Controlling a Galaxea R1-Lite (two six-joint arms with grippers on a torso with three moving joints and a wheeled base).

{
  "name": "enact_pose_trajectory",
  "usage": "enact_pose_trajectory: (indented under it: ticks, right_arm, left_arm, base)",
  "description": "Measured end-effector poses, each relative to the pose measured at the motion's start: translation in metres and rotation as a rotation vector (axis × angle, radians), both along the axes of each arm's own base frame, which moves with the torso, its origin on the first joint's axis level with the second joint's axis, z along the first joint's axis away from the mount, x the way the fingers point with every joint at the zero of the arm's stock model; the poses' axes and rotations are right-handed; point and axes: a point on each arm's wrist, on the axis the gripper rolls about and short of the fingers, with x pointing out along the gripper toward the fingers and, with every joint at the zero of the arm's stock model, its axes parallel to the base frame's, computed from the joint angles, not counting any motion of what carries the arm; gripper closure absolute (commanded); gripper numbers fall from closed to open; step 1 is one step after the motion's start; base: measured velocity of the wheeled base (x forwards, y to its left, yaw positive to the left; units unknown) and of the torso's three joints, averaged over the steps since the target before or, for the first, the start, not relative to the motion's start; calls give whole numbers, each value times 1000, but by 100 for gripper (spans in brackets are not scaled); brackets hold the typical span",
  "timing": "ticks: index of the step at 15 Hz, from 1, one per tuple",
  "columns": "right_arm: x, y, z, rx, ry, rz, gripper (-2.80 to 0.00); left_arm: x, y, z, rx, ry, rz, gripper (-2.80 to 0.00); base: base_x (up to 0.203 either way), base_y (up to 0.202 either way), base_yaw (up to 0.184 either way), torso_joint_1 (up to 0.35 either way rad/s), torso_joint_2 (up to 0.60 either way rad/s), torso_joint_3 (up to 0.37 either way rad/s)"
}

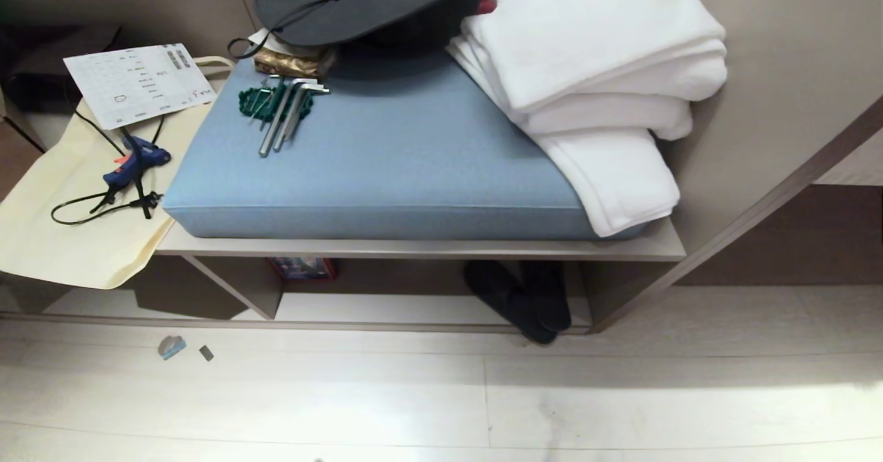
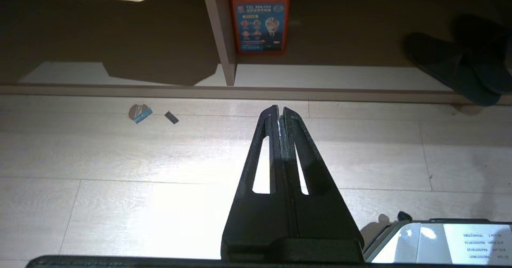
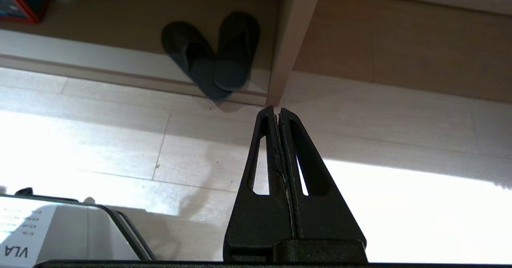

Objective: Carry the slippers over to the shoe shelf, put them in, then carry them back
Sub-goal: Pick up the slippers in the shoe cabinet

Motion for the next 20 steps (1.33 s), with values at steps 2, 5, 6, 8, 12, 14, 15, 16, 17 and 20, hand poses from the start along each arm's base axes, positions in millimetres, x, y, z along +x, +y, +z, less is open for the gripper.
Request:
enact_pose_trajectory:
  ticks: [2, 5, 6, 8, 12, 14, 15, 16, 17, 20]
  right_arm:
    - [0, 0, 0, 1, 0, -1, 0]
    - [0, 0, 0, 0, 0, 0, 0]
    - [0, 0, 0, 0, 0, 0, 0]
    - [0, 0, 0, 1, 0, 0, 0]
    - [0, 0, 0, 1, 0, -1, 0]
    - [0, 0, 0, 1, 0, 0, 0]
    - [0, 0, 0, 2, 0, 0, 0]
    - [0, 0, 0, 1, 0, 0, 0]
    - [0, 0, 0, 2, 0, 0, 0]
    - [0, 0, 0, 2, 0, -1, 0]
  left_arm:
    - [0, 0, 0, 0, 0, 0, 0]
    - [0, 0, 0, -1, 0, 0, 0]
    - [0, 0, 0, 0, 0, 0, 0]
    - [0, 0, 0, -1, 0, 0, 0]
    - [0, 0, 0, -1, 0, 0, 0]
    - [0, 0, 0, -1, 0, 0, 0]
    - [0, 0, 0, 0, 0, 0, 0]
    - [0, 0, 0, -1, 0, 0, 0]
    - [0, 0, 0, 0, 0, 0, 0]
    - [0, 0, 0, -1, 0, 0, 0]
  base:
    - [0, 0, 0, 2, 4, -197]
    - [0, 0, 0, 2, 1, -198]
    - [0, 0, 0, -2, 7, -217]
    - [0, 0, 0, 4, 0, -195]
    - [0, 0, 0, 2, 2, -199]
    - [0, 0, 0, 4, 4, -197]
    - [0, 0, 0, 2, 2, -197]
    - [0, 0, 0, 1, 4, -191]
    - [0, 0, 0, 3, 2, -203]
    - [0, 0, 0, 2, 2, -197]
